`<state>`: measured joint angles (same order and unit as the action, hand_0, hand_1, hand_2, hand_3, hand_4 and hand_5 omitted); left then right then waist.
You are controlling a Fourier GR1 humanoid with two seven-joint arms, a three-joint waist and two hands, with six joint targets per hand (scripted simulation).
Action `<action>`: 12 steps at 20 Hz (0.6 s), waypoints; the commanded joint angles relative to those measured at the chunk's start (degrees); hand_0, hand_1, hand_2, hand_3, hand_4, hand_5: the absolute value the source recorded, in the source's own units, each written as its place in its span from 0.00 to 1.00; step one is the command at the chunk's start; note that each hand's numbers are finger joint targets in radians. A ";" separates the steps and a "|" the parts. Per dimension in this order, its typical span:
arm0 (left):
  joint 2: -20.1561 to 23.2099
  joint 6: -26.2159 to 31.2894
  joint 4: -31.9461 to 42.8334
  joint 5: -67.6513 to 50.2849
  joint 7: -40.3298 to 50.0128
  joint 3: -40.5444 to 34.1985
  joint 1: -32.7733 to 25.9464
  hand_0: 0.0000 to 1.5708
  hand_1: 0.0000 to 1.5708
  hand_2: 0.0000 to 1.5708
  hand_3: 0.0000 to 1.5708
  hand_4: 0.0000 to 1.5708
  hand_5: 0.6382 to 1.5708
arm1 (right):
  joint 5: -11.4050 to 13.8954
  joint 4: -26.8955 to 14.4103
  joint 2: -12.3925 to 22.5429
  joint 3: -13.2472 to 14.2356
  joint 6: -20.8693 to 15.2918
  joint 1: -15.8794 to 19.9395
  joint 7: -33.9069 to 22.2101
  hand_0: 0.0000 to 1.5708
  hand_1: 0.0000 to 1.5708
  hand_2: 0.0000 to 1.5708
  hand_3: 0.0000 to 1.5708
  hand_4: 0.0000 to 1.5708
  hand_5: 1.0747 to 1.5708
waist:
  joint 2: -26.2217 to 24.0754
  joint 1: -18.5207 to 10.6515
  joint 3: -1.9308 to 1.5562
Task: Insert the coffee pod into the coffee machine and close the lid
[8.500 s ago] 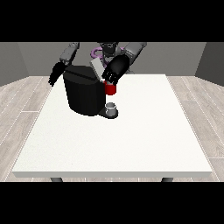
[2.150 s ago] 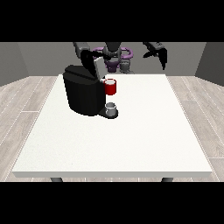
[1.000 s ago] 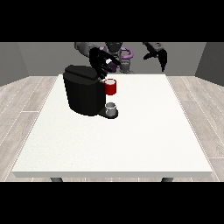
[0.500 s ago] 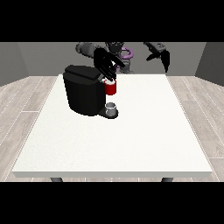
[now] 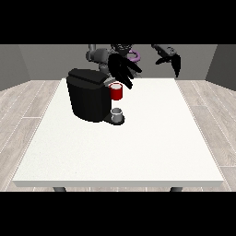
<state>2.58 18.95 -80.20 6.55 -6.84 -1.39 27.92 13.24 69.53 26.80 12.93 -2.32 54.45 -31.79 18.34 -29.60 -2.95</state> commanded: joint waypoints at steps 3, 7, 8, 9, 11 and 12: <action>-0.24 0.98 -0.40 0.46 0.89 1.60 4.21 0.00 0.00 0.00 0.00 0.19 1.00 | -3.06 3.15 -7.50 -3.65 -0.33 7.52 11.11 0.00 0.00 0.00 0.00 0.00 1.00 | 4.92 -6.36 2.88; -0.30 -0.08 -1.54 0.05 2.41 0.68 5.42 0.00 0.00 0.00 0.00 0.22 1.00 | -3.12 -0.08 -8.98 -4.77 0.26 9.81 15.30 0.00 0.00 0.00 0.00 0.06 1.00 | 4.75 -4.82 2.95; 0.44 2.17 -1.78 -2.51 3.12 -0.41 5.85 0.00 0.00 0.00 0.00 0.22 1.00 | -3.67 -1.76 -7.22 -3.43 1.10 11.75 15.08 0.00 0.00 0.00 0.00 0.00 1.00 | 4.37 -5.24 2.97; 1.69 1.37 -0.99 -1.25 1.37 -1.14 4.84 0.00 0.00 0.00 0.00 0.22 1.00 | -3.01 -0.53 -10.69 -6.07 0.43 9.62 16.85 0.00 0.00 0.00 0.00 0.00 1.00 | 4.28 -3.84 2.97; -2.41 -2.03 -4.05 1.04 3.95 3.65 2.38 0.00 0.00 0.00 0.00 0.21 1.00 | -3.34 -3.62 -11.10 -5.52 0.50 9.57 18.82 0.00 0.00 0.00 0.00 0.00 1.00 | 1.50 -2.91 2.94; -1.22 -1.09 -2.35 0.70 1.47 1.70 1.40 0.00 0.00 0.00 0.00 0.16 1.00 | -1.54 -1.63 -14.78 -8.03 -2.36 7.70 20.31 0.00 0.00 0.00 0.00 0.00 1.00 | 1.71 -1.91 2.97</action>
<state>2.33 19.15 -82.10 6.28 -4.80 -0.46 30.70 10.31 68.48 16.62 7.64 -2.28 62.96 -15.89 20.77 -33.12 -0.14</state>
